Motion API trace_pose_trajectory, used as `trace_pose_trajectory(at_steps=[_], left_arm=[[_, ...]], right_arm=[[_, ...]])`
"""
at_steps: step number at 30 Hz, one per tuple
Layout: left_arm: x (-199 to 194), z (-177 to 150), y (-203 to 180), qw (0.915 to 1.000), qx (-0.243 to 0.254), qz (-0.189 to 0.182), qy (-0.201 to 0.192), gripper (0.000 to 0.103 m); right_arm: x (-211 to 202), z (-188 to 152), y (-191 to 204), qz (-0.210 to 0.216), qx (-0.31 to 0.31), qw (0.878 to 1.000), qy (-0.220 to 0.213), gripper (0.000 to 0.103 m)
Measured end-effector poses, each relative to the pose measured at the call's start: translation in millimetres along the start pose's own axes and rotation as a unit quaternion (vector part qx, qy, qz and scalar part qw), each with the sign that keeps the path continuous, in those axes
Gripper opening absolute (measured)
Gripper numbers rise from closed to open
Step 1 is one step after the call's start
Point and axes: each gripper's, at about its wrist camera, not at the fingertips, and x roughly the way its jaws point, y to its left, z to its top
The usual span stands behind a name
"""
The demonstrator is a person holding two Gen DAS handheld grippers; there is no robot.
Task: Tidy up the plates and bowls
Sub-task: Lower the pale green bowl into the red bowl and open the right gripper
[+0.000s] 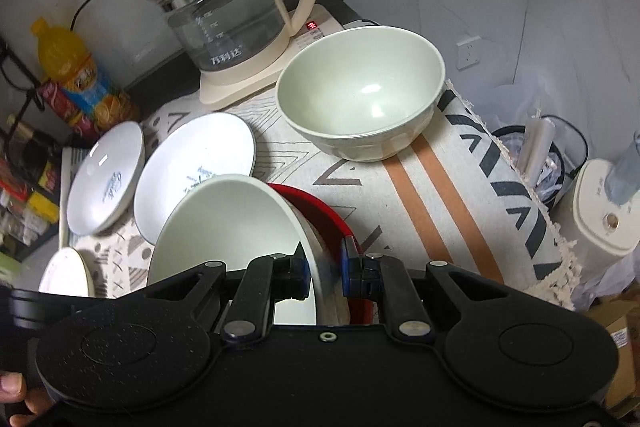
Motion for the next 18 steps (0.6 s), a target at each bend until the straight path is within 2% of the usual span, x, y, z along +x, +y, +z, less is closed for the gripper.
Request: trace_pose_trajectory(at_steps=[7, 18], left_arm=[[13.1, 3.3, 11.0, 0.9999, -0.013, -0.007, 0.006, 0.051], [12.5, 2.9, 11.0, 0.9998, -0.016, -0.007, -0.004, 0.051]], right_arm=[[1.5, -0.7, 10.9, -0.018, -0.053, 0.998, -0.001, 0.015], [0.9, -2.5, 10.2, -0.018, -0.063, 0.998, 0.0, 0.014]])
